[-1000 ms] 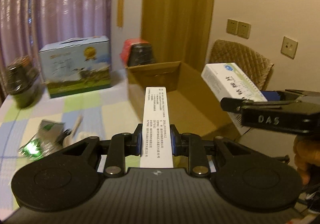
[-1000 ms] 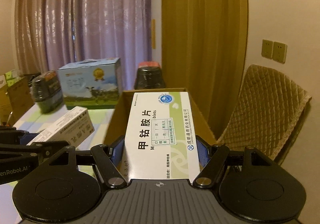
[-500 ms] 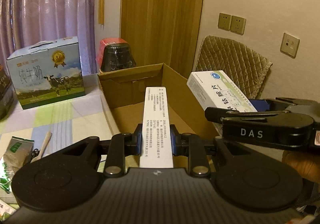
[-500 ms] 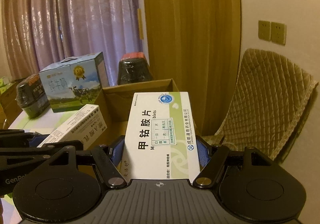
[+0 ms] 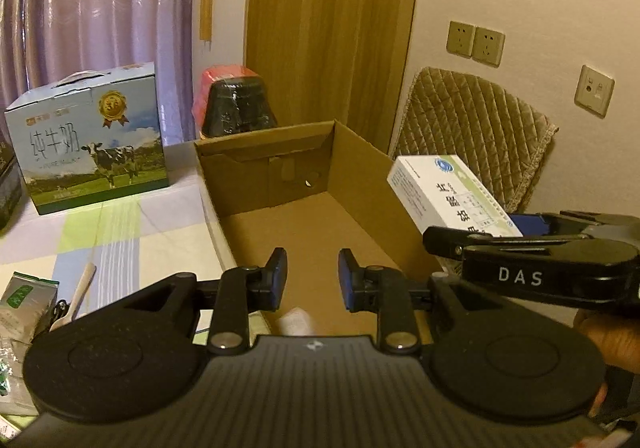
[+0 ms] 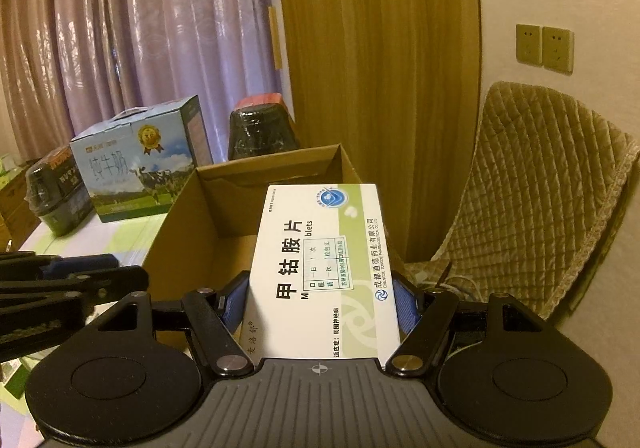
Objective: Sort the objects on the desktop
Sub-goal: 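Carry the white medicine box with the right gripper into the cardboard box, then open the right gripper to drop the box and withdraw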
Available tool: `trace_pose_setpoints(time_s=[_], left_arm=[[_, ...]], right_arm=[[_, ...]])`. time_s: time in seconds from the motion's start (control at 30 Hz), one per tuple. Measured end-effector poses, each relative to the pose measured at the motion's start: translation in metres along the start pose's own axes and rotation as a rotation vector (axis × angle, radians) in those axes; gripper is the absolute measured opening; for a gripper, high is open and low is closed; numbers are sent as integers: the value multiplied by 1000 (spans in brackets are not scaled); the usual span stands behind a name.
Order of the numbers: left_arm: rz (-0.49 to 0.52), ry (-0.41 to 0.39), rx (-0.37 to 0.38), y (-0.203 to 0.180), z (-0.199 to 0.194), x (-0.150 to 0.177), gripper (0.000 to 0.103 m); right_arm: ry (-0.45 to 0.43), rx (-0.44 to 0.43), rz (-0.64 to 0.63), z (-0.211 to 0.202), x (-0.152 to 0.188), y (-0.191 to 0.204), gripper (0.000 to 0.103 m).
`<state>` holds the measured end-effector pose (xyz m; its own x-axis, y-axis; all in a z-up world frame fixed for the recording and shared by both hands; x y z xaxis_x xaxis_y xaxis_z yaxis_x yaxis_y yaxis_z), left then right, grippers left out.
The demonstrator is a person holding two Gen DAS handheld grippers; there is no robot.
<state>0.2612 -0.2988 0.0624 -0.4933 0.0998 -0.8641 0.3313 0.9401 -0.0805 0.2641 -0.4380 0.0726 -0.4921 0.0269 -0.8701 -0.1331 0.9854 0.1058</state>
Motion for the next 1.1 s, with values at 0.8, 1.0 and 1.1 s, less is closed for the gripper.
trace_pose_setpoints(time_s=[0.8,1.0,1.1], left_arm=[[-32,-22,-84,48,-62,21,53],[-40,-16,-130,69,-97,39,64],[-49,-13,-163,83,-118,53,73]], right_arm=[[-36,-41,51,-46,-1,18,84],[-65,-90,78,-83,2,45,92],[-72,-122,84,-98,6,65,98]])
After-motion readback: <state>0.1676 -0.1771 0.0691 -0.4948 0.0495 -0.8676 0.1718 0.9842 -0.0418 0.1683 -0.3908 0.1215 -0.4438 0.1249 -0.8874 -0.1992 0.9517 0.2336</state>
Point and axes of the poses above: each gripper's, at about its wrist camera, not at the fingertips, and z roughly the way its jaws point, y to its left, x to its underside, the point moved 7 cm from there along z, roughly the way its jaws point, and after that the axes turned 3 degrees about -y, right-handed, at the moved point
